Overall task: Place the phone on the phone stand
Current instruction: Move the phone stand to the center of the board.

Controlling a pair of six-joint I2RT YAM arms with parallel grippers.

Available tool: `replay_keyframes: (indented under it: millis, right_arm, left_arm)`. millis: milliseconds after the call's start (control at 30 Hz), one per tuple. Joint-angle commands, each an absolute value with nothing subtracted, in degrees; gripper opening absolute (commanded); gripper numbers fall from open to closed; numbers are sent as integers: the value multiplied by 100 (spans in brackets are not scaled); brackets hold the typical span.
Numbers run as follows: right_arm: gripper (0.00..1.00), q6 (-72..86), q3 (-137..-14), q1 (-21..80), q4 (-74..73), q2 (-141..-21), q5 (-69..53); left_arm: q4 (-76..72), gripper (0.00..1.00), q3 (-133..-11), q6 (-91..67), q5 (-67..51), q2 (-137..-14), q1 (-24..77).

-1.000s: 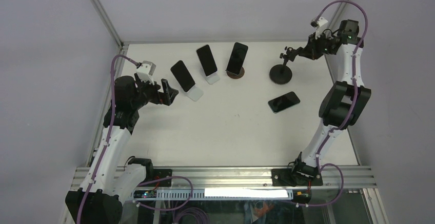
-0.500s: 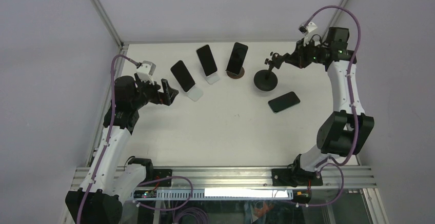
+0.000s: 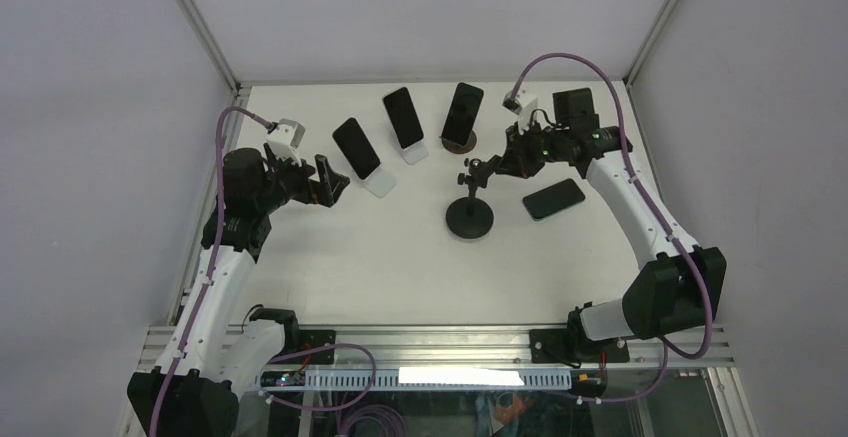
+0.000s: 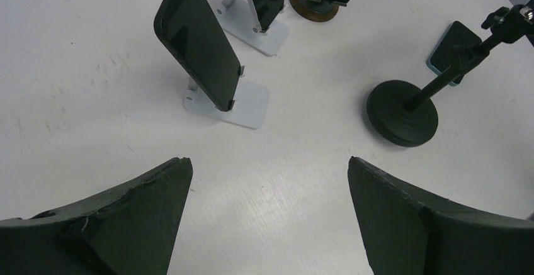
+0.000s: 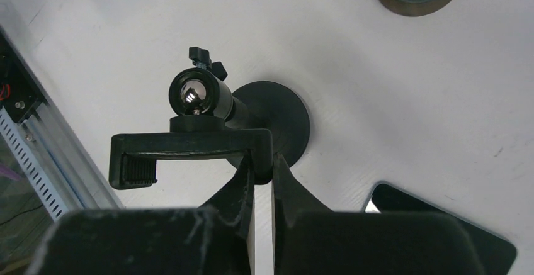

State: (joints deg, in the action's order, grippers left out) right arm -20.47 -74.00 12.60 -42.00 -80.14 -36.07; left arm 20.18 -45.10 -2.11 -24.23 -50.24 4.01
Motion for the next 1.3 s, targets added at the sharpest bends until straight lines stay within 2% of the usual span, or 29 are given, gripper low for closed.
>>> replay_keyframes:
  millis: [0,500,733,1000,1267]
  right_arm:
    - [0,-1580,-7374,1361,-3646,-7626,-3696]
    - [1,-1444,-6804,1468,-3343,-7558,-4143]
    - [9,-1534,-6592,1485,-3333,-7520,-4321]
    - [26,-2001,-6422,1485,-3704,-7411,-4821]
    - [38,-2512,-6328,1481,-4092,-7325,-5199]
  left_arm:
    - [1905,98,-4516,-176,-2573,-4984,335]
    - [1896,98,-4518,-193,-2624,-5020,334]
    - [1890,98,-4518,-195,-2630,-5013,334]
    - [1891,98,-4518,-202,-2647,-5009,334]
    - [1890,98,-4509,-210,-2665,-5011,340]
